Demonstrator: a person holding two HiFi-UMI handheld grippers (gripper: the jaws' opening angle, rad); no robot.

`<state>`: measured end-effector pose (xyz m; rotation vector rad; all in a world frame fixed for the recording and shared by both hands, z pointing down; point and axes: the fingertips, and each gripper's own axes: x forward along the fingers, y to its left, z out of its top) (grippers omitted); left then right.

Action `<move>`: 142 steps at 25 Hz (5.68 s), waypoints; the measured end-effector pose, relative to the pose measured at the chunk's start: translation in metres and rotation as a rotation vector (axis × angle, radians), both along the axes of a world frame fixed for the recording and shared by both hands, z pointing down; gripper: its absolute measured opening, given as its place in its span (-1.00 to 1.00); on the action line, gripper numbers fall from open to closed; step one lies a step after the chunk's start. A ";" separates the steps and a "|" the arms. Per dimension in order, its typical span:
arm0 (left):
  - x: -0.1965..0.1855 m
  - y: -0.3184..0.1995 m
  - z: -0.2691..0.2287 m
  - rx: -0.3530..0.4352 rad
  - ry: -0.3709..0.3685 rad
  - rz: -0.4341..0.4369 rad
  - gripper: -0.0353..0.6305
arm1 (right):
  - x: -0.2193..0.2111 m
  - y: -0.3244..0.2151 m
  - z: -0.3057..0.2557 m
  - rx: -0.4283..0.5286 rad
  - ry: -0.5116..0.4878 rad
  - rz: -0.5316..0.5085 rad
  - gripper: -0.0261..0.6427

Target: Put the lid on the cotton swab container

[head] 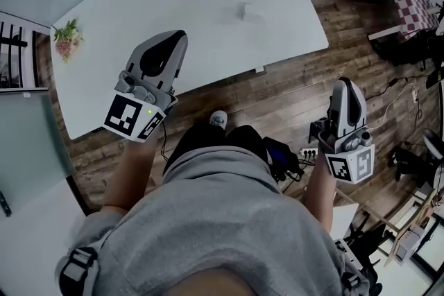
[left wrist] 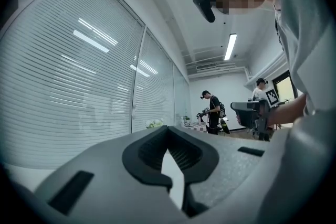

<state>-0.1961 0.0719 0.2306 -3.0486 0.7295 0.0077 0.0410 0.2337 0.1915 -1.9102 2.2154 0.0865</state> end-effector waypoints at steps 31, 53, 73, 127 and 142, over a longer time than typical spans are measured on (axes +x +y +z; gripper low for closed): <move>0.094 -0.094 0.014 -0.026 0.011 -0.227 -0.88 | 0.148 -0.155 0.008 0.073 -0.168 -0.201 -0.85; 0.147 -0.126 0.037 -0.088 -0.012 -0.289 -0.88 | 0.172 -0.240 0.050 -0.104 -0.211 -0.416 -0.85; 0.154 -0.146 0.052 -0.116 -0.017 -0.188 -0.88 | 0.127 -0.267 0.107 -0.271 0.094 -0.527 -0.84; 0.119 -0.145 0.085 -0.138 -0.062 -0.307 -0.88 | -0.010 -0.262 0.341 -0.544 0.595 -1.087 -0.26; 0.128 -0.143 0.074 -0.125 -0.025 -0.225 -0.88 | 0.004 -0.264 0.273 -0.592 0.462 -1.111 -0.27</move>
